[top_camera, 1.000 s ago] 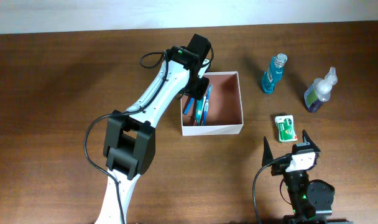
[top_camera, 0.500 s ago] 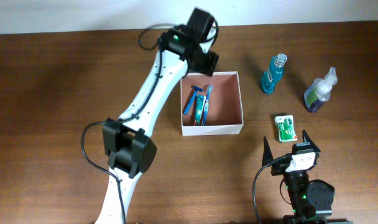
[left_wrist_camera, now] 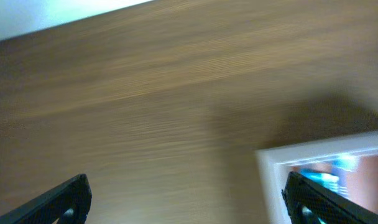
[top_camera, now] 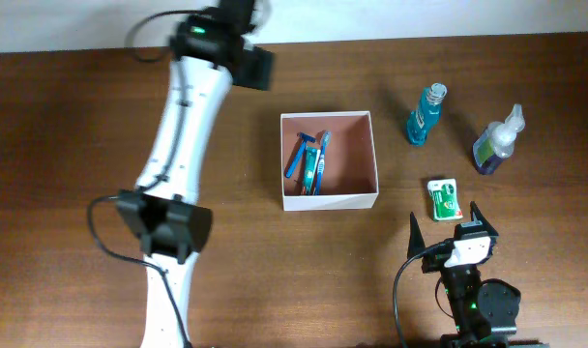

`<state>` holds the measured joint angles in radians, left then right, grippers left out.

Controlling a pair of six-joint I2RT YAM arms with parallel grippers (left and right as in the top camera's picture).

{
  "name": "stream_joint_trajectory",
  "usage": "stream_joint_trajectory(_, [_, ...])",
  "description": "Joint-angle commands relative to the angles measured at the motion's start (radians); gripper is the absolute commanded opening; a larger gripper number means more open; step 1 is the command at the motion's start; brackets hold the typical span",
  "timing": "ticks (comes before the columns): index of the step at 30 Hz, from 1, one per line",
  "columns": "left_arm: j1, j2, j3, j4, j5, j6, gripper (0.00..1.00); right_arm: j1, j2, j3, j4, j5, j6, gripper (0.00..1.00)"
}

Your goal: Pack container

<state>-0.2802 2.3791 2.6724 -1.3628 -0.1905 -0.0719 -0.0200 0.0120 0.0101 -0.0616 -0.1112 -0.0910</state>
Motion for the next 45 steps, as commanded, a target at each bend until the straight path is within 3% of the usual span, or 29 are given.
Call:
stream_joint_trajectory(1, [0.1,-0.006,0.012,0.001,-0.041,0.005,0.99,-0.006,-0.008,-0.005,-0.006,-0.009,-0.006,0.98])
stream_joint_trajectory(13, [0.28,-0.004,0.012,-0.001,-0.008,0.005,0.99,-0.006,-0.008,-0.005,-0.006,-0.009,-0.006,0.98])
stream_joint_trajectory(36, [0.288,-0.004,0.012,-0.001,-0.008,0.005,0.99,-0.006,-0.008,-0.005,-0.002,-0.013,-0.006,0.98])
stream_joint_trajectory(45, [0.288,-0.004,0.012,-0.001,-0.008,0.005,0.99,-0.007,-0.008,-0.005,0.226,-0.001,-0.01,0.98])
